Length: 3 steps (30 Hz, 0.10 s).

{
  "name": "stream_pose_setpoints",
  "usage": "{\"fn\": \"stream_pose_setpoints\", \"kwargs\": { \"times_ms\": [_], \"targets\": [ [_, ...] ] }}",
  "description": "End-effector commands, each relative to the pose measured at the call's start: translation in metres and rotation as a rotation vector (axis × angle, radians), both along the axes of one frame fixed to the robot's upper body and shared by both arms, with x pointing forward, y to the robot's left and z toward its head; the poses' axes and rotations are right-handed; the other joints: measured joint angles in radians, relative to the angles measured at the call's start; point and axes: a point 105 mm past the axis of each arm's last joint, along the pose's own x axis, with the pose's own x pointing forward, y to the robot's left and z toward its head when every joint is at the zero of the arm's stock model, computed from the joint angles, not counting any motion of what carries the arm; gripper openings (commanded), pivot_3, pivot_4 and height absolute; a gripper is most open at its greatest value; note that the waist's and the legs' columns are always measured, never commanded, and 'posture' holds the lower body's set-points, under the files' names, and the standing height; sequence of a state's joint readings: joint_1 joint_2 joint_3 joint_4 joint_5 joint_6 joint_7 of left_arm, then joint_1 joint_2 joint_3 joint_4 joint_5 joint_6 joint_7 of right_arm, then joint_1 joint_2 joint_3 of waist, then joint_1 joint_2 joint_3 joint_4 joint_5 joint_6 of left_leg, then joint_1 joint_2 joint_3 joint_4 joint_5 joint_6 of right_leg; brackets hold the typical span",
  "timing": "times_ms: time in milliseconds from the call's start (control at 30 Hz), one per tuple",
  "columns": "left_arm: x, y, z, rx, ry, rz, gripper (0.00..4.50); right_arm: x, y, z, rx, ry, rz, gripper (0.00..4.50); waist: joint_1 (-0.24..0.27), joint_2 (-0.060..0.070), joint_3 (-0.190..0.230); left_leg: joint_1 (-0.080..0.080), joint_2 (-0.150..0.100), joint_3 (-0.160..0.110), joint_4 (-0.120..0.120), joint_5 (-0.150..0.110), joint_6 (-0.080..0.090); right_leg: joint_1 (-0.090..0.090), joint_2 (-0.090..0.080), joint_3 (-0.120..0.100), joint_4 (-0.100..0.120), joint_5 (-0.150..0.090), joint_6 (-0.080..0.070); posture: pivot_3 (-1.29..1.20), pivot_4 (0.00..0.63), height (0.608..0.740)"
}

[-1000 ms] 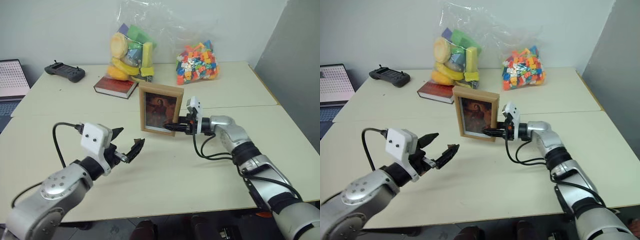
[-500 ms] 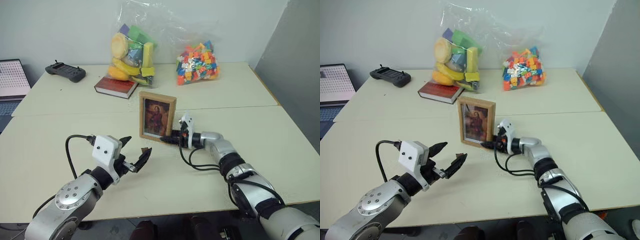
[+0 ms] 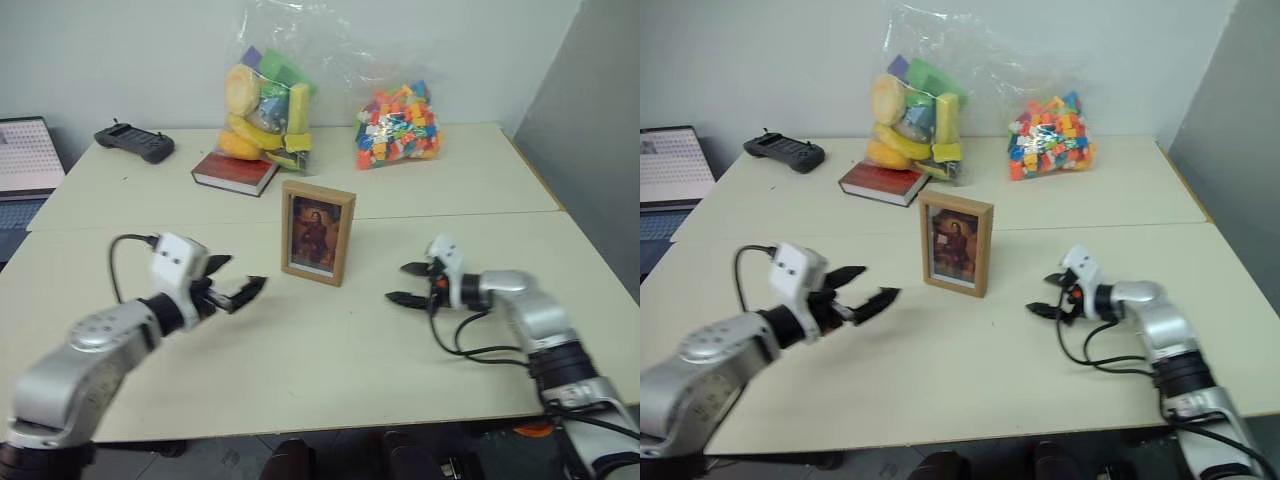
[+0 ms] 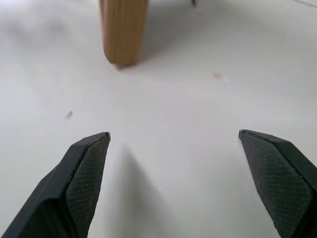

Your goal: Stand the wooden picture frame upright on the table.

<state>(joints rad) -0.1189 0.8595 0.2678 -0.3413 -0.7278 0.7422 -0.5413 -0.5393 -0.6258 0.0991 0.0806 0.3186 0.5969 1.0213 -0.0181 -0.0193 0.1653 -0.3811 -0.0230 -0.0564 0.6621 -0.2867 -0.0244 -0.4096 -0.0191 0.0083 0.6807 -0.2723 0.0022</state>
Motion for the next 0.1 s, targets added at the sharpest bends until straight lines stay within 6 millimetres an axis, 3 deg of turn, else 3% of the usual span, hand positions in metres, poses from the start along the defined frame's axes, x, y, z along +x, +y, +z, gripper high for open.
{"fn": "stream_pose_setpoints", "kwargs": {
  "times_ms": [33,100],
  "targets": [
    [0.006,0.019,0.034,-0.040,0.003,-0.078,4.50,-0.031,0.024,0.068,0.111,-0.021,0.184,4.44,-0.011,0.000,0.000,0.000,0.000,-0.001,0.000,0.000,0.000,0.000,0.001,-0.001,0.000,0.000,0.000,0.00,0.150,0.740],
    [0.008,0.023,0.039,-0.049,0.024,-0.101,4.50,-0.037,0.029,0.079,0.134,-0.010,0.193,4.44,-0.015,0.000,0.000,0.000,0.001,-0.002,-0.001,0.000,0.001,0.000,0.001,-0.002,0.000,0.000,-0.001,0.00,0.150,0.740]
  ]
}}
